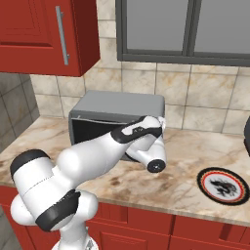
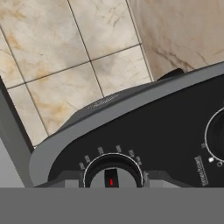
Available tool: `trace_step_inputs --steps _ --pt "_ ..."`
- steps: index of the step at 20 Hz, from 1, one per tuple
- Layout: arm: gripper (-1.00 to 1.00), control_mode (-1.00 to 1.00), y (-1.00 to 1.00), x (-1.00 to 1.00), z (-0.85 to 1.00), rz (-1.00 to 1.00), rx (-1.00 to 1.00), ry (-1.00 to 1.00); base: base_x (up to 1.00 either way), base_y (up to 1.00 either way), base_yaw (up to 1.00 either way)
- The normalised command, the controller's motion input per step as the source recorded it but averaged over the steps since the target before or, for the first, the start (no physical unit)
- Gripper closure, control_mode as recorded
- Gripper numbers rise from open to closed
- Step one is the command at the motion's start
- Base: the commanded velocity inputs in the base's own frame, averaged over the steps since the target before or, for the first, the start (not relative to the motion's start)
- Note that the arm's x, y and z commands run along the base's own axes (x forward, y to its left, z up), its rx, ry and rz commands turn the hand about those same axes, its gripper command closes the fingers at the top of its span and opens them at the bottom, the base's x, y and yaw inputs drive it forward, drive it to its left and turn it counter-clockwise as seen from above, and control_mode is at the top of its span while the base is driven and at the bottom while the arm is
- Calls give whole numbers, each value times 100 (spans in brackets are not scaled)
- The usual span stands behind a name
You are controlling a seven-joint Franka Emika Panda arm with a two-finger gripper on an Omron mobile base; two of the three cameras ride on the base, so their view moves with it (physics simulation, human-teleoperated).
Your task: Pull the toaster oven rack outwards. Pick up the baguette from the plate and place it on the toaster oven rack. Close the toaster oven door fully and set the temperature to the lowest setting.
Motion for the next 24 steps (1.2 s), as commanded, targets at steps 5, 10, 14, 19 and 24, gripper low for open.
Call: trace_step_inputs --steps 5,10,14,19,24 --pt "100 -100 0 0 0 0 -5 0 0 0 0" --pt "100 -100 0 0 0 0 -5 -2 0 0 0" --pt "100 -100 0 5 0 2 -6 -5 0 0 0" --pt "100 -100 0 7 0 9 -7 -7 0 0 0" --pt "100 -100 0 1 0 12 -5 -12 0 0 0"
